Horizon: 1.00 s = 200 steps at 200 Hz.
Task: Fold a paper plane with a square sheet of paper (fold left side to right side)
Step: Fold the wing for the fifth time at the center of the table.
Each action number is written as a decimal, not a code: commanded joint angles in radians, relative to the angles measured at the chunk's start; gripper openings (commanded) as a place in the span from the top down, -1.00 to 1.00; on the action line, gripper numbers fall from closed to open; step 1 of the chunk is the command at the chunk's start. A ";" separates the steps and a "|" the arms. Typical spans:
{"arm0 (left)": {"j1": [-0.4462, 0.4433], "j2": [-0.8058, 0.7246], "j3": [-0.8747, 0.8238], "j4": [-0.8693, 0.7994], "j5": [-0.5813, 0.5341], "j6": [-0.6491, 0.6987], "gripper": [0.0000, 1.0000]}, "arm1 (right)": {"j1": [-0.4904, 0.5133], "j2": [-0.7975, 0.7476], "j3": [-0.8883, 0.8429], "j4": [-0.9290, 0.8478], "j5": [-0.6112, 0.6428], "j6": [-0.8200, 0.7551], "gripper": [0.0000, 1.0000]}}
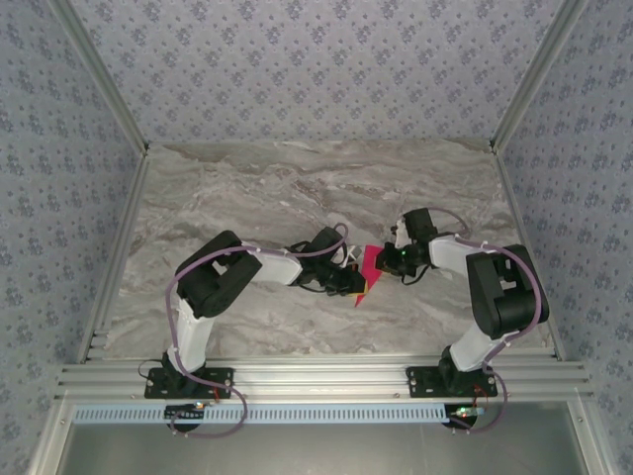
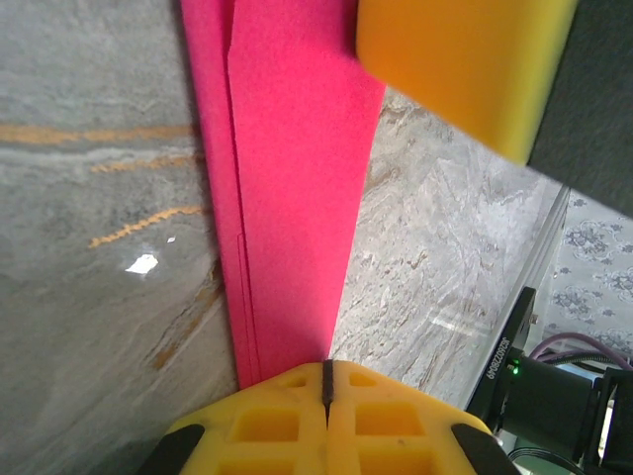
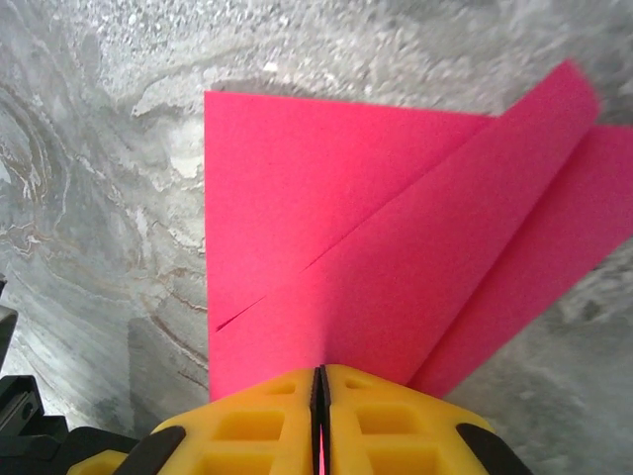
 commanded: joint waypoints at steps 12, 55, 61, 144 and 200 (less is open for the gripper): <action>-0.047 0.127 -0.018 -0.099 -0.068 0.009 0.91 | -0.046 0.024 0.012 -0.006 0.037 -0.041 0.75; -0.047 0.128 -0.019 -0.098 -0.067 0.009 0.92 | -0.093 0.068 0.051 -0.017 0.023 -0.067 0.75; -0.047 0.128 -0.019 -0.099 -0.067 0.009 0.91 | -0.100 0.071 0.057 -0.018 0.022 -0.070 0.74; -0.042 0.097 -0.033 -0.070 -0.055 0.003 0.91 | -0.157 0.130 0.132 -0.056 -0.026 -0.097 0.74; 0.008 -0.125 -0.001 -0.164 -0.056 0.076 0.84 | -0.124 0.127 0.079 -0.052 -0.037 -0.083 0.75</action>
